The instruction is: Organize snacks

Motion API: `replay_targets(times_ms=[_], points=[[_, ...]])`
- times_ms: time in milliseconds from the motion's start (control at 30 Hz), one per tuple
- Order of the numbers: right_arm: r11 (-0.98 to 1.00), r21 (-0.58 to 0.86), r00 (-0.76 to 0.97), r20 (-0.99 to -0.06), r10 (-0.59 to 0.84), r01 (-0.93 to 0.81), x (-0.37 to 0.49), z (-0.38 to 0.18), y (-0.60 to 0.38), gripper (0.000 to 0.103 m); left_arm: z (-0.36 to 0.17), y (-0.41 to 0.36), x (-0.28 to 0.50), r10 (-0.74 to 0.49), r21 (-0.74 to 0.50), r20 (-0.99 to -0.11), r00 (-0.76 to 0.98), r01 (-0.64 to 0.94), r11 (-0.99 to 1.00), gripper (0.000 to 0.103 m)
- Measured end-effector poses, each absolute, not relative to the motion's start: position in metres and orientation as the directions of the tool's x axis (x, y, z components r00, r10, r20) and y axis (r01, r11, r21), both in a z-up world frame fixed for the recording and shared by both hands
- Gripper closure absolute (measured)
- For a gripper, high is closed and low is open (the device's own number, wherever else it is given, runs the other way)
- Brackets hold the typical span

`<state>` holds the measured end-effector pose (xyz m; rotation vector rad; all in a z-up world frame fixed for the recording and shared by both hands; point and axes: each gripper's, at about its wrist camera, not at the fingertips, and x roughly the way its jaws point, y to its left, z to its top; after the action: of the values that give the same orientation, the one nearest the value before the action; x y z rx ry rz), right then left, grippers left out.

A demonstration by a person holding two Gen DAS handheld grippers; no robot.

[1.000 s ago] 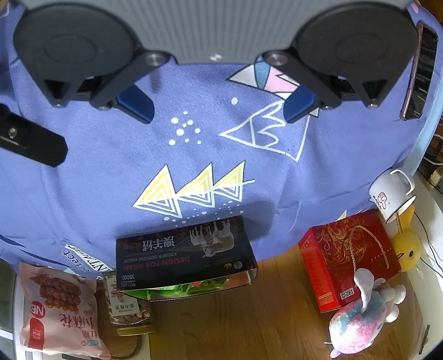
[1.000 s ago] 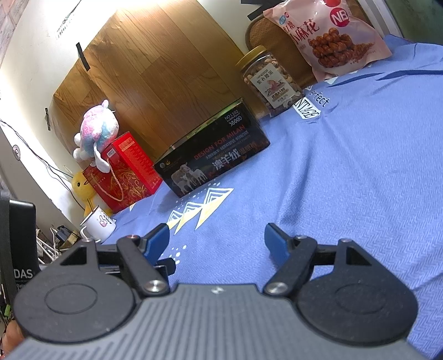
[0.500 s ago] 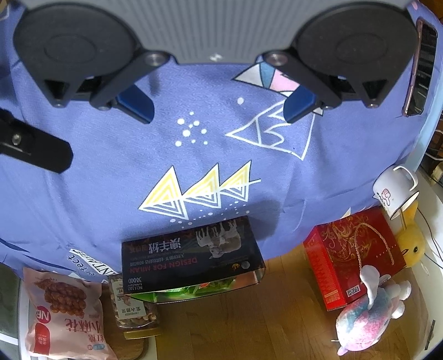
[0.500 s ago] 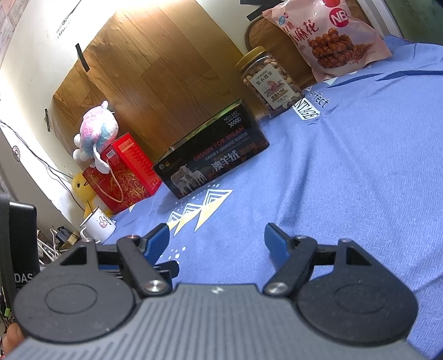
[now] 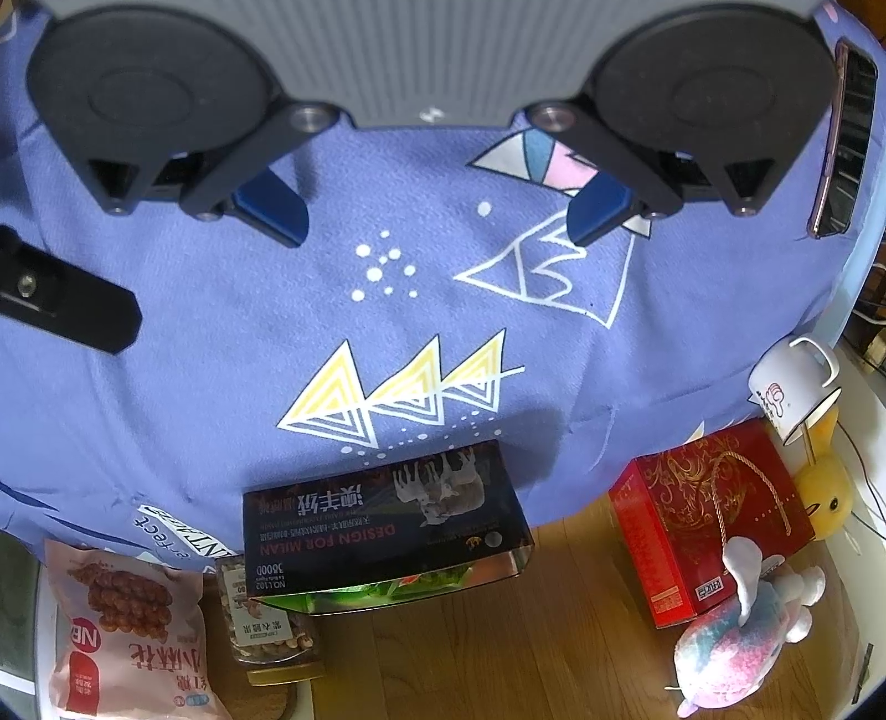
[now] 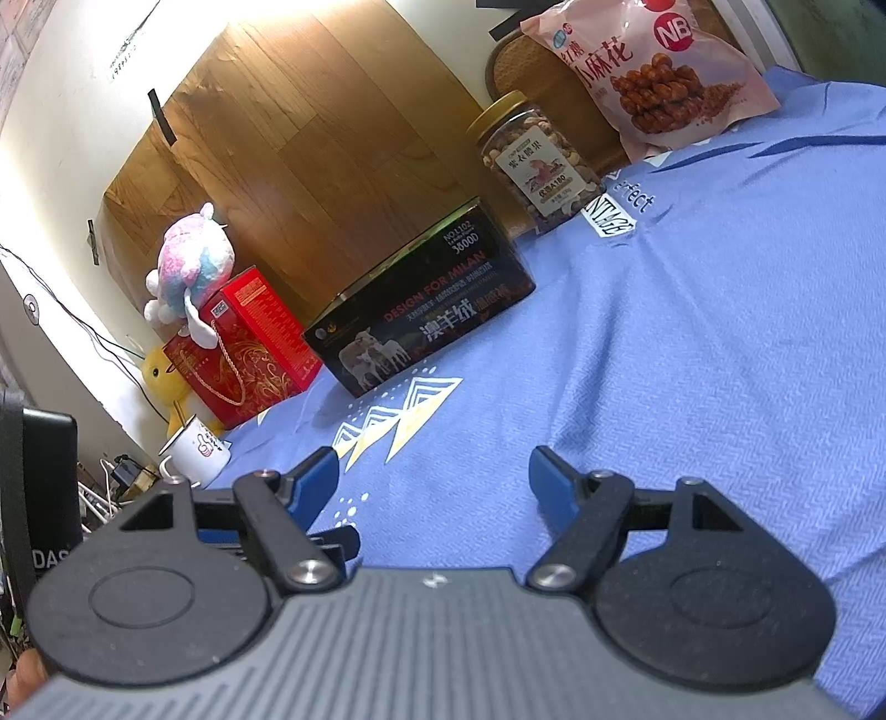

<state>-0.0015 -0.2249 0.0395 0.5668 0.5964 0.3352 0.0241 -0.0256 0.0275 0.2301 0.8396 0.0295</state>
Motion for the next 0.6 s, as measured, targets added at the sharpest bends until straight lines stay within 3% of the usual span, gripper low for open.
replay_targets(times_ms=[600], points=[[0.797, 0.589, 0.781, -0.432, 0.451, -0.135, -0.0019, 0.0392, -0.2249, 0.025, 0.0277, -0.0254, 0.0243, 0.117, 0.214, -0.734, 0.669, 0.065, 0.975, 0.000]])
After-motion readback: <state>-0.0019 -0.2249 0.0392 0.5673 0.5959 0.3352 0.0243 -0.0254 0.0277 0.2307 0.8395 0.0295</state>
